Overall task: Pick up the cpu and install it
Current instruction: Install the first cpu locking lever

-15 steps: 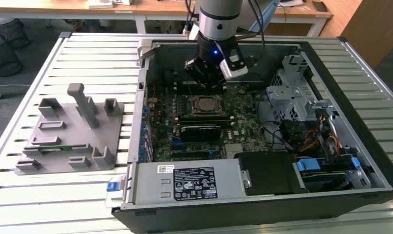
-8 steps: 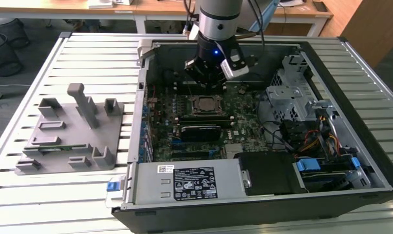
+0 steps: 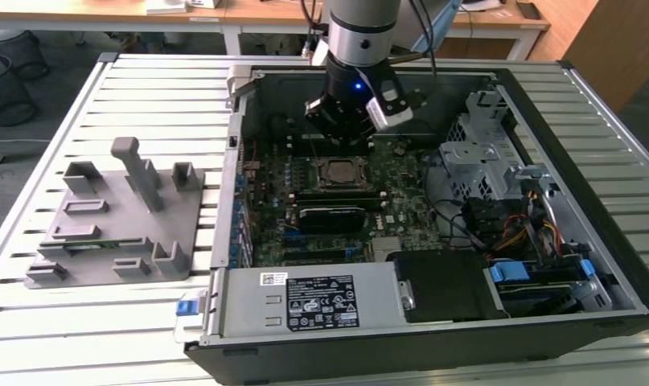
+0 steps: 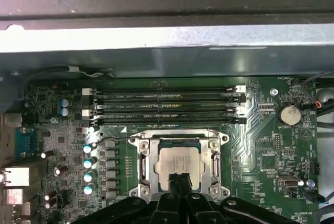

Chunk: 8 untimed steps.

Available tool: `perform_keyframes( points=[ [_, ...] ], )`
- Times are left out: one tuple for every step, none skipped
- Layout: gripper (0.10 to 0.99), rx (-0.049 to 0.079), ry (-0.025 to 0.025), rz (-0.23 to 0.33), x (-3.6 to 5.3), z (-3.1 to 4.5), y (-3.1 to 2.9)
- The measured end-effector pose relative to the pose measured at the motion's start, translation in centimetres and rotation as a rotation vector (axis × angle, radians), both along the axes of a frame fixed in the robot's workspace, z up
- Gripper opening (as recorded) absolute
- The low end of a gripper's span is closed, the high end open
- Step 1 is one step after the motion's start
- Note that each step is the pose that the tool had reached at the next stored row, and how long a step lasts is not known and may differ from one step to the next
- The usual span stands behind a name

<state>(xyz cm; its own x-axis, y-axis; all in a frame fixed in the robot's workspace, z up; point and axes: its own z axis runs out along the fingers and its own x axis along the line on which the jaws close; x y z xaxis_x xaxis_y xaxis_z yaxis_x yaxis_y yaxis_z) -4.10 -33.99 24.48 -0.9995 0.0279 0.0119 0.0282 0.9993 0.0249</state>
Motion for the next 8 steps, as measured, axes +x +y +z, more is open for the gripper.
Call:
perform_keyframes(
  points=[
    [0.106,0.000,0.0000,0.005,0.00,0.00,0.00],
    [0.106,0.000,0.0000,0.009,0.00,0.00,0.00],
    [0.106,0.000,0.0000,0.014,0.00,0.00,0.00],
    [0.106,0.000,0.0000,0.019,0.00,0.00,0.00],
    [0.106,0.000,0.0000,0.024,0.00,0.00,0.00],
    [0.106,0.000,0.0000,0.028,0.00,0.00,0.00],
    [0.106,0.000,0.0000,0.032,0.00,0.00,0.00],
    [0.106,0.000,0.0000,0.037,0.00,0.00,0.00]
  ],
)
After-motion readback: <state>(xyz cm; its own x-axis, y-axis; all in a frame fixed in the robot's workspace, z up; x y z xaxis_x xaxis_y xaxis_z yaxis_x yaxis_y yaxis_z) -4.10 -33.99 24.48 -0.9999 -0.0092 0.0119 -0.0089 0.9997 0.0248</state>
